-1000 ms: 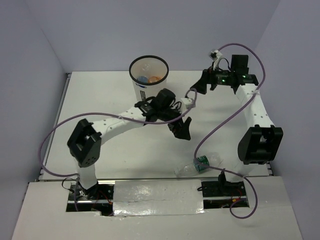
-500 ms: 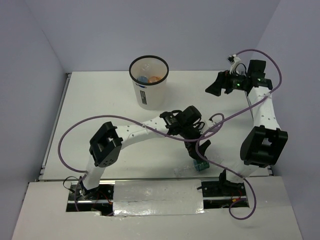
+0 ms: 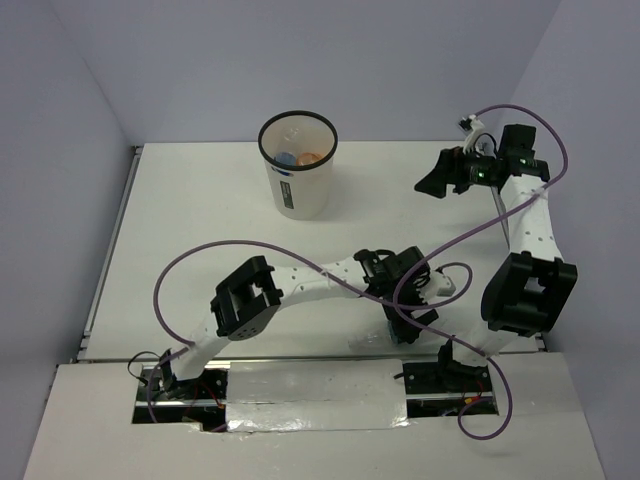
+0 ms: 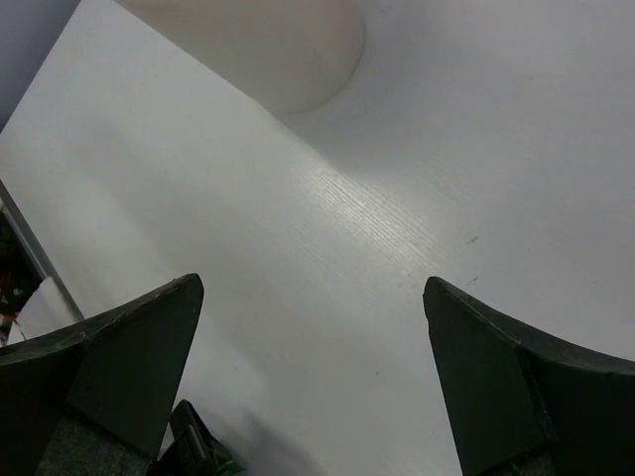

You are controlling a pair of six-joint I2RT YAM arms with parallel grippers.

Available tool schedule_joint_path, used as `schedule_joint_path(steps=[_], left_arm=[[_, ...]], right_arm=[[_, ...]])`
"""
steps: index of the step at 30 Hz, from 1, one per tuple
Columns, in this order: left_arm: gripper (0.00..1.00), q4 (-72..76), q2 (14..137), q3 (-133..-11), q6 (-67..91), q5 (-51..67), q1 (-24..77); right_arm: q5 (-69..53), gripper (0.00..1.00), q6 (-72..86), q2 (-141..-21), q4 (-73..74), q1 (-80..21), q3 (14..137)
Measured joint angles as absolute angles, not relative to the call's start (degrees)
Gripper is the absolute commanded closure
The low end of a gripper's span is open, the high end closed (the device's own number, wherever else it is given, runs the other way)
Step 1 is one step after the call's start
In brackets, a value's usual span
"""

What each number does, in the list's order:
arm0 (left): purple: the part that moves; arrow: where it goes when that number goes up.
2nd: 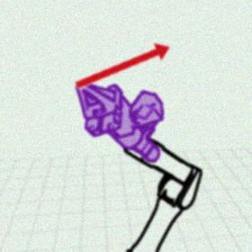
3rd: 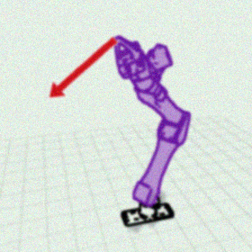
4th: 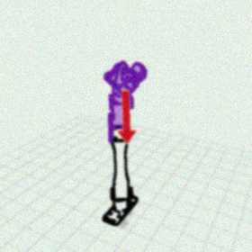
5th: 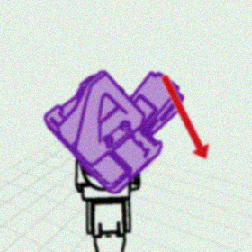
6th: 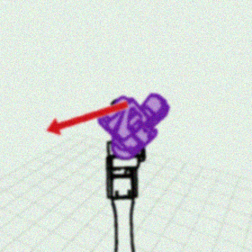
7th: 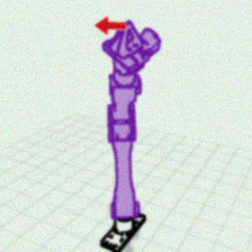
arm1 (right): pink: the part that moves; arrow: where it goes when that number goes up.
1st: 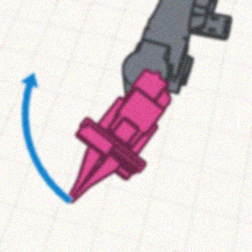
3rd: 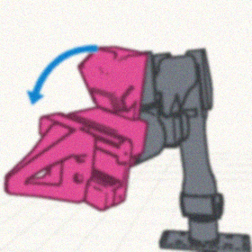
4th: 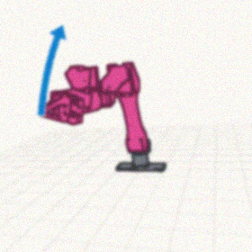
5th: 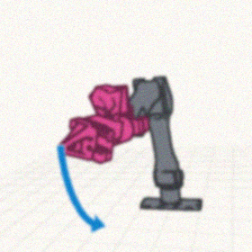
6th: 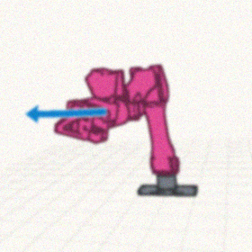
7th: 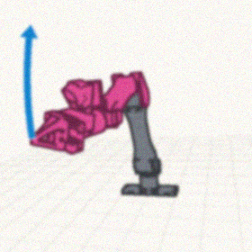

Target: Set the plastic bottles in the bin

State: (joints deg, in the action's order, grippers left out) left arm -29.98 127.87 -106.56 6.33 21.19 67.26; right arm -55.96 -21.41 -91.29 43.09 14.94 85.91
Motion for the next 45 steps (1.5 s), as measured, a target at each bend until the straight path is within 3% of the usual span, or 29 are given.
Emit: schedule_joint_path(steps=[12,15,21,29,36,45], left_arm=[[0.18,-30.2,132.5,-109.0,5.9,5.8,71.9],[0.38,-29.4,132.7,-108.8,6.0,3.0,72.5],[0.68,-25.9,131.6,-106.5,7.8,-2.1,72.8],[0.86,-20.7,118.7,-87.8,14.8,-3.6,70.8],[0.88,-16.3,102.2,-74.6,20.4,-3.2,63.9],[0.84,-8.5,81.1,-74.7,21.2,-1.1,50.2]], right_arm=[[-55.8,0.0,-22.3,-86.8,49.1,15.9,87.8],[-55.0,0.0,-22.7,-85.6,51.2,15.9,90.2],[-53.8,0.0,-23.9,-82.8,56.4,16.0,93.6],[-53.8,0.0,-26.0,-75.9,60.2,16.0,96.3],[-53.7,0.0,-26.8,-71.7,60.3,16.0,96.5],[-54.1,0.0,-25.5,-71.6,57.8,16.2,95.1]])
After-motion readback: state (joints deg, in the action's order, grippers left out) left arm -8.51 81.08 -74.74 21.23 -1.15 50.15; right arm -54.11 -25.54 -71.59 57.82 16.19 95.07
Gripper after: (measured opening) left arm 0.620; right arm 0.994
